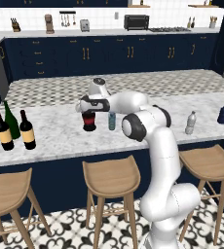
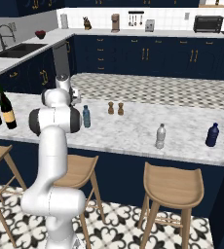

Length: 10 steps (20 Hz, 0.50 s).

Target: Move the plastic bottles in the middle to the plastics group, and the glass bottles in the middle to the glass group.

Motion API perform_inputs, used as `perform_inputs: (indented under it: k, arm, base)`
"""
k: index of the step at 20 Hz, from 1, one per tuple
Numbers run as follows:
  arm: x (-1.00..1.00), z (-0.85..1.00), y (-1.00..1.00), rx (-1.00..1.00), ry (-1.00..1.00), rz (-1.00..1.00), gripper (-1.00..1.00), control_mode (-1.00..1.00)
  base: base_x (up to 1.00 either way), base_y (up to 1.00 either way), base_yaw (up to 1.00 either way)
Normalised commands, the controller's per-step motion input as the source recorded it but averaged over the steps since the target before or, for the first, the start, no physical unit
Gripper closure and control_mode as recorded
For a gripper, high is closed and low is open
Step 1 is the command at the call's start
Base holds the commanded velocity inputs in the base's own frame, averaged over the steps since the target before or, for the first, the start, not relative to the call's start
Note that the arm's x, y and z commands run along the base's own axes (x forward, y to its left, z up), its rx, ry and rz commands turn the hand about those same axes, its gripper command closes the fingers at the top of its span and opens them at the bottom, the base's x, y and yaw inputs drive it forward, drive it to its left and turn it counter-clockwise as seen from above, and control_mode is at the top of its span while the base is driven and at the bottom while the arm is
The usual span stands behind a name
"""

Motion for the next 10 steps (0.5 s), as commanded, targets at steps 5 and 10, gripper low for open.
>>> perform_inputs:
  k: [5, 10]
  arm:
    - [0.0, -0.06, 0.06, 0.0, 0.0, 0.0, -1.0, -1.0]
    - [0.0, 0.0, 0.0, 0.0, -0.08, 0.0, -1.0, -1.0]
  base:
    - [0.0, 0.0, 0.0]
    - [0.0, 0.0, 0.0]
